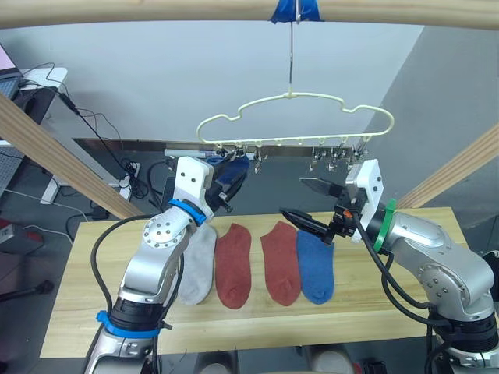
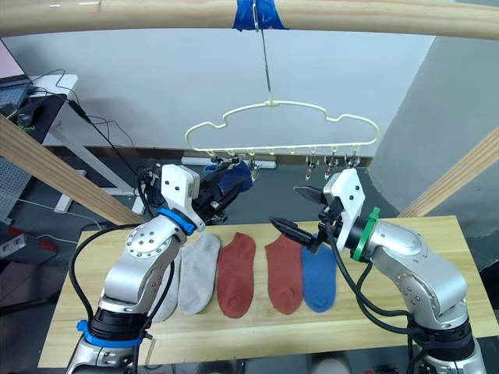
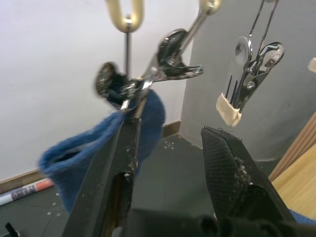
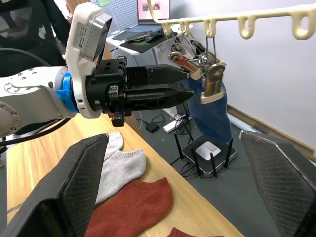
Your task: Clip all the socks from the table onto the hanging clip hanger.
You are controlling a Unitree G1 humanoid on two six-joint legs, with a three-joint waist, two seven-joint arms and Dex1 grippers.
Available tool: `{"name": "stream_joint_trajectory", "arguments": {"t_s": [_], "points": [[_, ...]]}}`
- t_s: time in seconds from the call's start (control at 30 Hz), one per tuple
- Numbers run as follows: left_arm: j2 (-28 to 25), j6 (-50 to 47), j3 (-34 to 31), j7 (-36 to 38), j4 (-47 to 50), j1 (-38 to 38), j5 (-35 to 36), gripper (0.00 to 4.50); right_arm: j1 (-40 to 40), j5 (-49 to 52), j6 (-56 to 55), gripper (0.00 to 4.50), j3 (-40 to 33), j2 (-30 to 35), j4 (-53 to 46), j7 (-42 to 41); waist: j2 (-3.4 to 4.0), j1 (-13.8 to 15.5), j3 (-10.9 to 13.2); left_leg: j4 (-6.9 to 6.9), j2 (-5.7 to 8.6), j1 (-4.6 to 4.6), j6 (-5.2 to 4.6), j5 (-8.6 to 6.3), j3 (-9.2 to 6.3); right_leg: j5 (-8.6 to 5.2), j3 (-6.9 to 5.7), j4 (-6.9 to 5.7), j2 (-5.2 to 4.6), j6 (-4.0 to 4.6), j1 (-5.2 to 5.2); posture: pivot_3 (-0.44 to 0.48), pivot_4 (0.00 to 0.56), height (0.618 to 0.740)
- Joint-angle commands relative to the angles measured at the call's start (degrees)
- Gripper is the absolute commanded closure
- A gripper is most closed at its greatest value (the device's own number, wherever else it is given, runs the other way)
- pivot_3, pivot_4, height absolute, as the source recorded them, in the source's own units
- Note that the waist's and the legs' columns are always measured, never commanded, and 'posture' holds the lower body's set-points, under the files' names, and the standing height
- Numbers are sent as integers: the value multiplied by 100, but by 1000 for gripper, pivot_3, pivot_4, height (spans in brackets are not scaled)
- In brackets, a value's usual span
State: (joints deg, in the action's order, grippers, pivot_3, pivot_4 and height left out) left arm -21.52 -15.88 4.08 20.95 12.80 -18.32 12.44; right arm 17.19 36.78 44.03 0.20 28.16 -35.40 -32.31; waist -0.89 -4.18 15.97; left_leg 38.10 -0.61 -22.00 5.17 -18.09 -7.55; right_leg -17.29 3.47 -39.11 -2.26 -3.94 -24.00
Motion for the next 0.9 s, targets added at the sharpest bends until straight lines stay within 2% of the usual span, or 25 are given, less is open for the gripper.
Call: {"name": "stream_joint_trajectory", "arguments": {"t_s": [0.03,0.27,0.53,0.9], "points": [[31,16,-162,62,278,91,58,2397,-57,-50,-202,0,-6,-6,-75,12,0,-19,0,0,0,0,0,0,-1,0,0,-1,0,0,0,-85,292,740],[38,-269,-135,203,823,497,201,2397,-98,-111,-342,0,9,16,28,-39,0,-58,0,1,0,0,-1,0,-1,0,1,-2,0,0,0,-85,293,740],[233,-67,-116,134,357,-37,-12,2397,-51,-96,-314,0,47,-22,-15,18,0,-57,0,7,1,2,-16,8,1,19,2,-3,0,-3,6,-93,288,740],[473,232,-203,-57,12,-305,-248,2397,-23,-66,-250,0,11,29,-91,59,0,-65,0,9,2,4,-16,11,1,21,2,-2,1,-3,7,-107,283,740]]}}
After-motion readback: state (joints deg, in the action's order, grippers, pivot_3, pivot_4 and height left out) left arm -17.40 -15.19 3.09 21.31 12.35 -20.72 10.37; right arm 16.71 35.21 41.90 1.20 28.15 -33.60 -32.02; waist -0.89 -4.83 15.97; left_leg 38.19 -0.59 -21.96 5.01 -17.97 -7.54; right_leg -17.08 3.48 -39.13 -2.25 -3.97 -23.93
